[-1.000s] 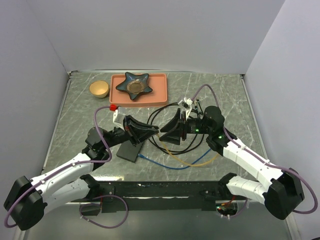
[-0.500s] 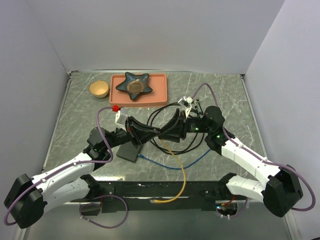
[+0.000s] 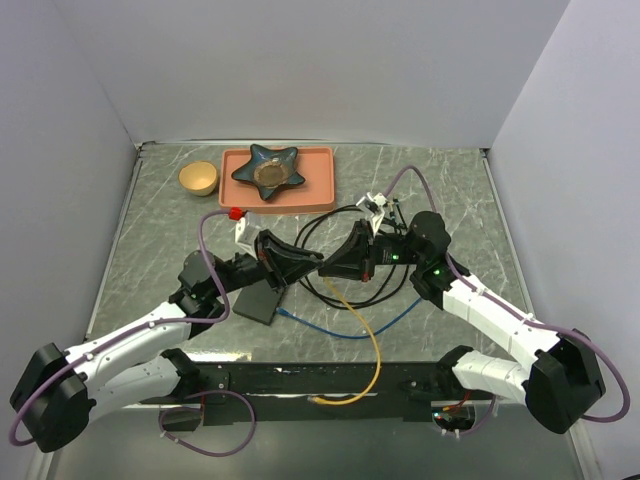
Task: Insert the plug into the switch port
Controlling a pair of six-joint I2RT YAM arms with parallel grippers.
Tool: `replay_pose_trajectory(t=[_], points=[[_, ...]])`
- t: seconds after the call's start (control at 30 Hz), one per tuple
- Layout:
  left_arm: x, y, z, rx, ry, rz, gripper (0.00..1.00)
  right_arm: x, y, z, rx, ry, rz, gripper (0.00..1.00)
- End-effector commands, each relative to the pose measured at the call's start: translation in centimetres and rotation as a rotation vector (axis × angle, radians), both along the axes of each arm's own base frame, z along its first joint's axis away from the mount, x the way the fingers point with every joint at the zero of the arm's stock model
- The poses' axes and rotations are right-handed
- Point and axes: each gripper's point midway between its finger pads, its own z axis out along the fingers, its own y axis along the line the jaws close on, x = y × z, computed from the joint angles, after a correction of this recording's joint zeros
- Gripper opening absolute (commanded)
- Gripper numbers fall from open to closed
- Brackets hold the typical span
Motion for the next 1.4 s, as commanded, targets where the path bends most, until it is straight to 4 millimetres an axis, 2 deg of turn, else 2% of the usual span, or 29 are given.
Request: replay_pose_trajectory(t=[0.0,0.1,0.2,0.3,0.33,0.37,0.43,0.53,0.63,0.8,0.83,0.97,1.03,1.07,1.27,1.37], points=[[-0.5,-0.4,3.0,-0.045,-0.068,-0.009,0.01,0.4,0.1,1.6,0.033,-0.053,-0.022,0.0],[-0.2,-0.3,2.9,-0.04,-0.06,0.014,0.01,0.7,0.0,1.4,0.01,-0.058,-0.05,0.0],[0.2,0.0,2.9,-0.035,-0.046,0.042,0.17,1.2,-0.2,1.1,-0.012,-0.059,-0.089,0.0],[0.9,0.5,2.9,-0.038,-0.022,0.099,0.46,2.0,-0.4,1.0,-0.038,-0.086,-0.143,0.0],[1.3,0.9,3.1,-0.046,-0.012,0.135,0.61,2.1,-0.6,0.6,-0.058,-0.072,-0.159,0.0],[1.5,1.1,3.4,-0.051,-0.003,0.151,0.7,2.6,-0.7,0.8,-0.066,-0.094,-0.189,0.0],[1.6,1.9,3.8,-0.059,0.019,0.186,0.86,2.6,-1.1,0.6,-0.094,-0.09,-0.212,0.0],[2.2,3.4,4.5,-0.094,0.053,0.269,0.96,3.6,-2.2,0.5,-0.159,-0.126,-0.304,0.0],[2.8,4.9,5.0,-0.119,0.077,0.349,0.99,5.1,-3.7,1.4,-0.214,-0.208,-0.428,0.0],[4.2,6.3,3.9,-0.083,0.12,0.466,0.99,6.4,-7.3,3.0,-0.331,-0.286,-0.614,0.0],[4.3,6.5,3.8,-0.078,0.125,0.478,0.99,6.9,-8.4,3.8,-0.328,-0.297,-0.691,0.0],[5.1,6.7,3.1,-0.037,0.145,0.521,0.97,7.7,-10.9,4.5,-0.338,-0.316,-0.844,0.0],[5.5,6.7,2.6,-0.007,0.166,0.54,0.97,8.3,-11.6,3.7,-0.39,-0.304,-0.884,0.0],[5.6,6.8,3.0,-0.004,0.166,0.547,0.96,8.9,-12.2,3.9,-0.406,-0.299,-0.925,0.0],[7.7,7.8,0.5,0.091,0.228,0.674,0.96,11.5,-14.3,1.6,-0.514,-0.258,-1.105,0.0],[9.1,8.7,-1.4,0.159,0.273,0.771,0.96,12.3,-13.5,-0.4,-0.607,-0.267,-1.113,0.0]])
